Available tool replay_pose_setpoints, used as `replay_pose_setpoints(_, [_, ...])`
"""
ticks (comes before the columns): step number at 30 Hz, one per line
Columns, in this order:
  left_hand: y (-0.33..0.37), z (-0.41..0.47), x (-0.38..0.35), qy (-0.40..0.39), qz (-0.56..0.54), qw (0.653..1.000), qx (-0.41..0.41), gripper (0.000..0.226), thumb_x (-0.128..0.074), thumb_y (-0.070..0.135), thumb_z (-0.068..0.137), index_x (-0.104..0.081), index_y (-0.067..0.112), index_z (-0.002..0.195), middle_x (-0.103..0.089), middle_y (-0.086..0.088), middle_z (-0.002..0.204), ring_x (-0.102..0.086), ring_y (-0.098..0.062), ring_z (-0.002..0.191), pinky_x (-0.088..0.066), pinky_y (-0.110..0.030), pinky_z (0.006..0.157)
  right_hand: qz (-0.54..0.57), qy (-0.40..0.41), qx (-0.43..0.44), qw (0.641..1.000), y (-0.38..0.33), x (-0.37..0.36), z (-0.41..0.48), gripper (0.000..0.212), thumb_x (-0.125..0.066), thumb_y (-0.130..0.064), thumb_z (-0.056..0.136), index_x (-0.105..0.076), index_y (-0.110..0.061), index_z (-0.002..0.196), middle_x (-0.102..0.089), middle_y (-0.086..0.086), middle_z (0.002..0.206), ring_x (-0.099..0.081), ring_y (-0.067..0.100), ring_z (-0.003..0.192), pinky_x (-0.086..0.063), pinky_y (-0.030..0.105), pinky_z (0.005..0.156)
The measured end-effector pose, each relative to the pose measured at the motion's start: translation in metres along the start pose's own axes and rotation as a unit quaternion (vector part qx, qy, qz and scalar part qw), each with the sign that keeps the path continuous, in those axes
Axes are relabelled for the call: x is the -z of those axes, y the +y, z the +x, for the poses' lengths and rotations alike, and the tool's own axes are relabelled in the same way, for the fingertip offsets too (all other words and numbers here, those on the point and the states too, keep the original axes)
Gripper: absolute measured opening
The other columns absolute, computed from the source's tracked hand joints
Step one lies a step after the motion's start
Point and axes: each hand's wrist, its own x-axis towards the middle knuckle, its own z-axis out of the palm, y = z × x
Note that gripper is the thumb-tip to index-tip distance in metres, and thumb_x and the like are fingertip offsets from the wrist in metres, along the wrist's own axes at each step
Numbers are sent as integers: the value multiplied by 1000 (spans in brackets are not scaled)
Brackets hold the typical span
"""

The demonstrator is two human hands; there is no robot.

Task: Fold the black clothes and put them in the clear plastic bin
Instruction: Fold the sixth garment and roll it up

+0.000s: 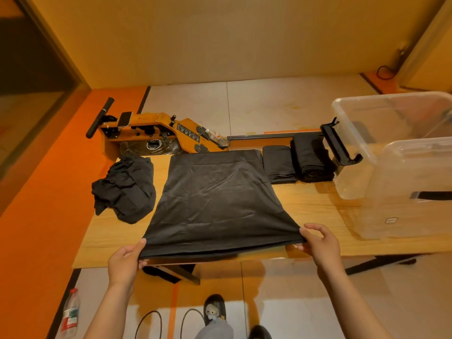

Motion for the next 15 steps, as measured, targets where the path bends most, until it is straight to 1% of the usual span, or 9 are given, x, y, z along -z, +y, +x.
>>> replay_pose_setpoints(2, [2, -3, -1, 17, -6, 1000, -3, 27, -67, 24, 91, -64, -3, 92, -61, -16, 77, -50, -22, 60, -44, -32, 61, -3, 3, 6, 1000, -5, 6, 0, 11, -63, -7, 91, -62, -16, 96, -68, 14, 79, -66, 22, 62, -56, 28, 61])
replay_pose_setpoints(5, [4, -8, -3, 26, -24, 999, -3, 26, -67, 25, 90, -64, -1, 89, -61, -14, 75, -50, -22, 61, -43, -30, 58, -18, 6, 19, 1000, -12, 13, 3, 10, -64, -7, 90, -64, -12, 98, -68, 14, 81, -65, 21, 59, -55, 19, 52])
replay_pose_setpoints(7, [6, -13, -4, 21, -37, 999, -4, 23, -67, 24, 91, -63, 1, 88, -60, -13, 74, -49, -20, 60, -43, -29, 56, -27, -8, 20, 999, -16, 15, 4, 8, -65, -8, 89, -66, -9, 97, -69, 15, 82, -66, 21, 59, -55, 20, 52])
replay_pose_setpoints(8, [8, -16, -4, 20, -46, 999, -2, 21, -66, 23, 91, -64, 2, 90, -61, -13, 77, -50, -20, 60, -44, -27, 55, -28, -19, 19, 999, -19, 17, 4, 7, -65, -8, 90, -66, -9, 96, -70, 16, 84, -66, 21, 60, -56, 21, 54])
replay_pose_setpoints(10, [14, -20, -2, 12, -73, 997, 7, 16, -65, 21, 92, -64, 6, 99, -65, -11, 88, -56, -19, 65, -51, -22, 54, -20, -48, 20, 998, -26, 20, 4, 7, -63, -8, 91, -67, -11, 95, -70, 16, 87, -68, 22, 66, -56, 20, 54])
replay_pose_setpoints(12, [20, -22, 3, -9, -100, 995, 12, 18, -64, 17, 93, -62, 8, 109, -66, -13, 97, -60, -19, 69, -54, -16, 52, -2, -78, 24, 997, -36, 24, 5, 10, -60, -6, 93, -67, -11, 98, -70, 15, 89, -70, 21, 71, -56, 19, 55])
replay_pose_setpoints(15, [32, -24, 9, -33, -98, 995, -2, 17, -62, 14, 94, -61, 8, 110, -65, -19, 101, -64, -14, 63, -55, -18, 57, 21, -110, 26, 993, -51, 27, 9, 14, -56, -2, 94, -67, -9, 100, -71, 16, 89, -72, 21, 76, -57, 18, 60])
